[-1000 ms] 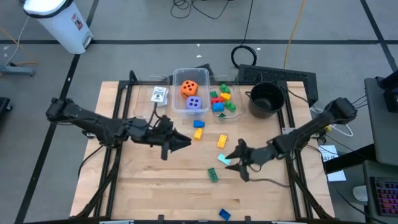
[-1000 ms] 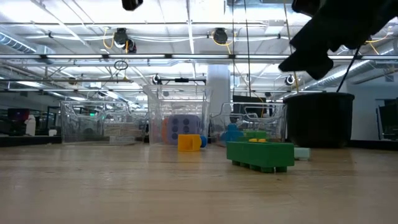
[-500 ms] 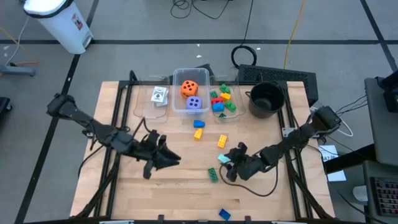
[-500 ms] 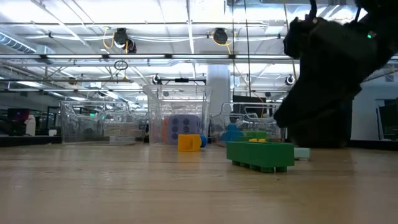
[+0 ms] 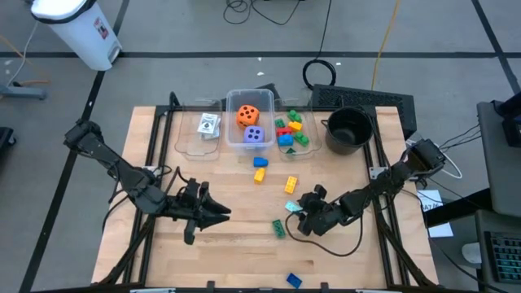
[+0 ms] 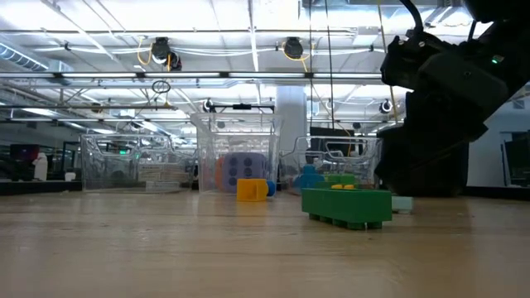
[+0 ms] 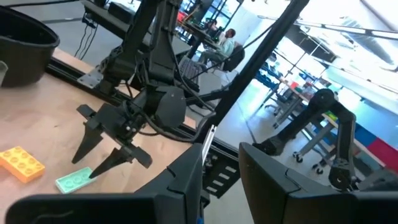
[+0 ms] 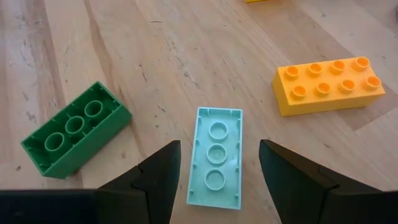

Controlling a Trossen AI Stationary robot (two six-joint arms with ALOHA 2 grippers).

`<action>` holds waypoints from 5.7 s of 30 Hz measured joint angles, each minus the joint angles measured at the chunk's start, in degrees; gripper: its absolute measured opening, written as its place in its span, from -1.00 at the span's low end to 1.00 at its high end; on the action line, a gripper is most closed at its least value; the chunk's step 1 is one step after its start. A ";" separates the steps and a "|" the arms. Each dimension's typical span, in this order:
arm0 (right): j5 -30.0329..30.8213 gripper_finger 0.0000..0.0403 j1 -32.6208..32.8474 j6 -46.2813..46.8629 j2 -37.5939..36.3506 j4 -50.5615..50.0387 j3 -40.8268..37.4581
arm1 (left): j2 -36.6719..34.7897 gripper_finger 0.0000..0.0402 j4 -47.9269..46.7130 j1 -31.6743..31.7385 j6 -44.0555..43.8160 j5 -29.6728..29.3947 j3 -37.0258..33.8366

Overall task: Pick & Place Toys
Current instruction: Put the light blue green game piece into the right transparent bin

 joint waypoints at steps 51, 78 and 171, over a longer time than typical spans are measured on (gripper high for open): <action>-4.91 0.04 -3.78 -1.99 6.53 4.04 0.06 | 0.00 -0.46 -3.43 0.13 0.33 -2.88 0.00; -6.07 -0.33 -6.94 -10.33 -5.37 26.41 -0.09 | 0.00 -0.46 -4.75 0.13 0.21 -2.86 0.00; -29.81 0.25 -20.02 8.25 -10.19 69.97 0.01 | 5.37 -0.78 -31.35 23.76 10.07 35.83 25.36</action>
